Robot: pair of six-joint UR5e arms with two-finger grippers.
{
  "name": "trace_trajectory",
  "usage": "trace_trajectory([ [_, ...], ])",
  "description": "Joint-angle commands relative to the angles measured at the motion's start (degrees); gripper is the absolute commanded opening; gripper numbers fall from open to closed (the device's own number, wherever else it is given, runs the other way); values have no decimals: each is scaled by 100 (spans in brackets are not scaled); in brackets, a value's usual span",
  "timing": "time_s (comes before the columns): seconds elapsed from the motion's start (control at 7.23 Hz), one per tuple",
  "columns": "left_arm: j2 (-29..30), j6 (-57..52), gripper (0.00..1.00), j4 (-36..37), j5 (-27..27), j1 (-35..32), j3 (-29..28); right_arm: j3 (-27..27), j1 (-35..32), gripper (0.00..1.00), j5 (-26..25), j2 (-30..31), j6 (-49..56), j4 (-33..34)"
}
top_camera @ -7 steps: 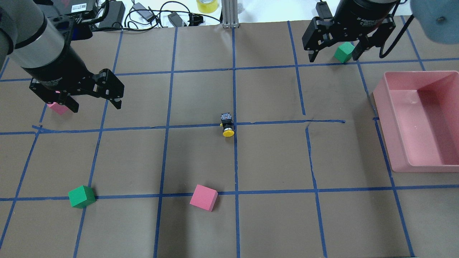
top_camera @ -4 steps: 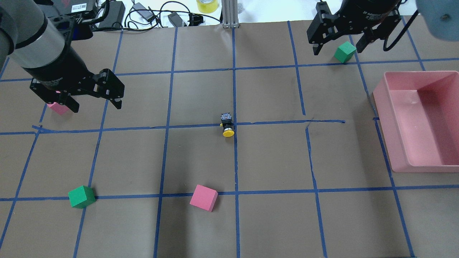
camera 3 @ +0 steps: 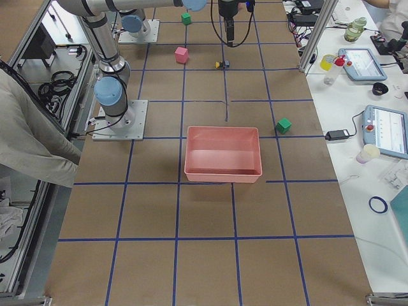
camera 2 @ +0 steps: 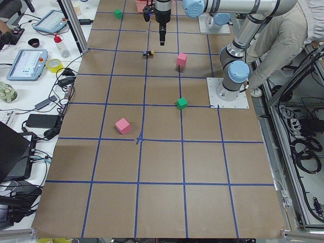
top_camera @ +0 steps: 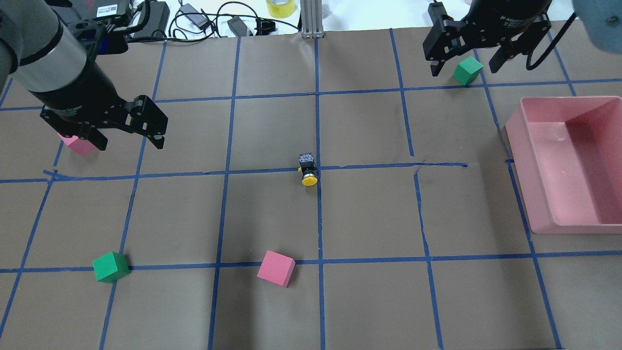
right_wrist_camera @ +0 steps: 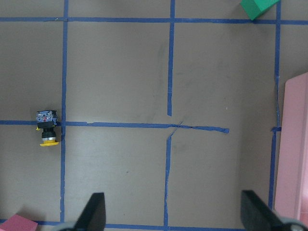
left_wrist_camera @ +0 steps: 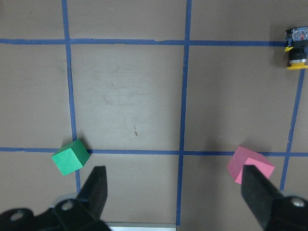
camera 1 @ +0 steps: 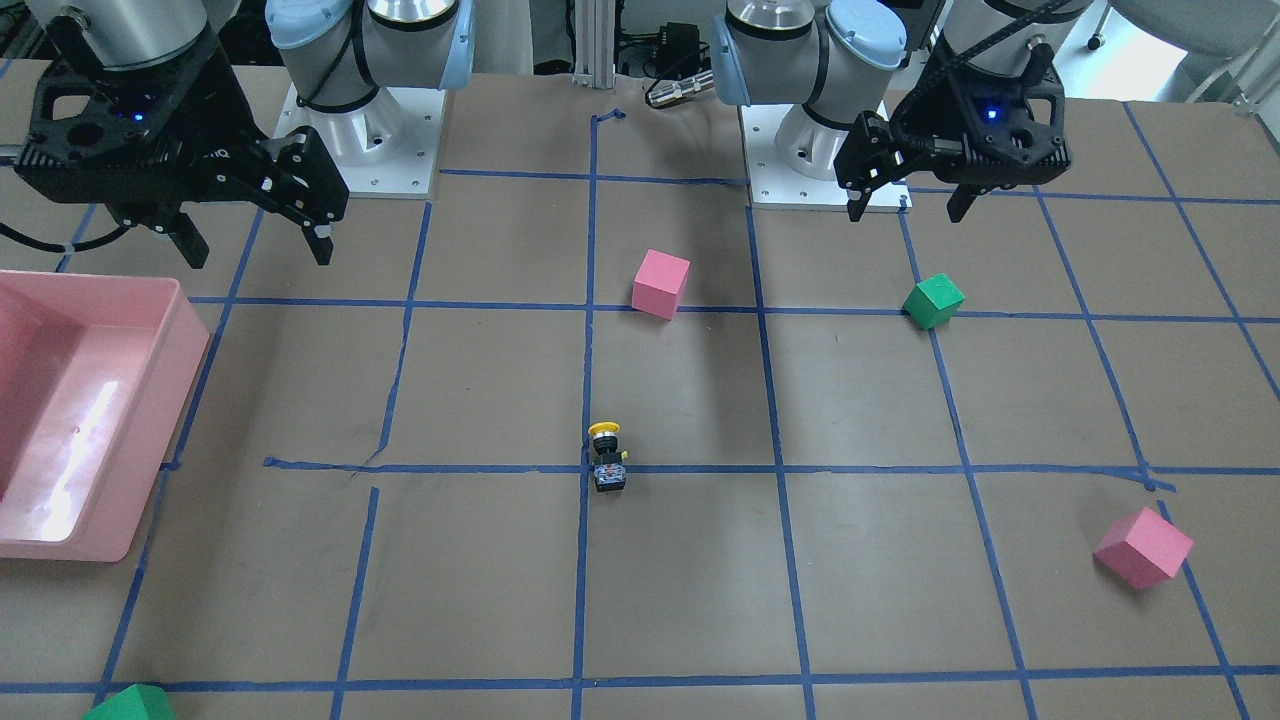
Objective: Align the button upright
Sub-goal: 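Move the left gripper over the button lying on its side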
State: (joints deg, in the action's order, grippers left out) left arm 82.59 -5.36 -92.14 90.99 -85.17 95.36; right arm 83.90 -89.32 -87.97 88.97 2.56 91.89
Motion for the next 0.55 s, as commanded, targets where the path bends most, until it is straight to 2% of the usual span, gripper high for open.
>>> trace_trajectory([
  [0.0, 125, -18, 100, 118, 6, -16, 114, 3, 2, 100, 8, -2, 34, -4],
  [0.28, 109, -62, 100, 852, -54, -78, 630, 3, 2, 100, 26, -11, 34, 13],
  [0.41, 178, -53, 100, 1500, -99, -96, 929, 3, 2, 100, 43, -11, 34, -4],
])
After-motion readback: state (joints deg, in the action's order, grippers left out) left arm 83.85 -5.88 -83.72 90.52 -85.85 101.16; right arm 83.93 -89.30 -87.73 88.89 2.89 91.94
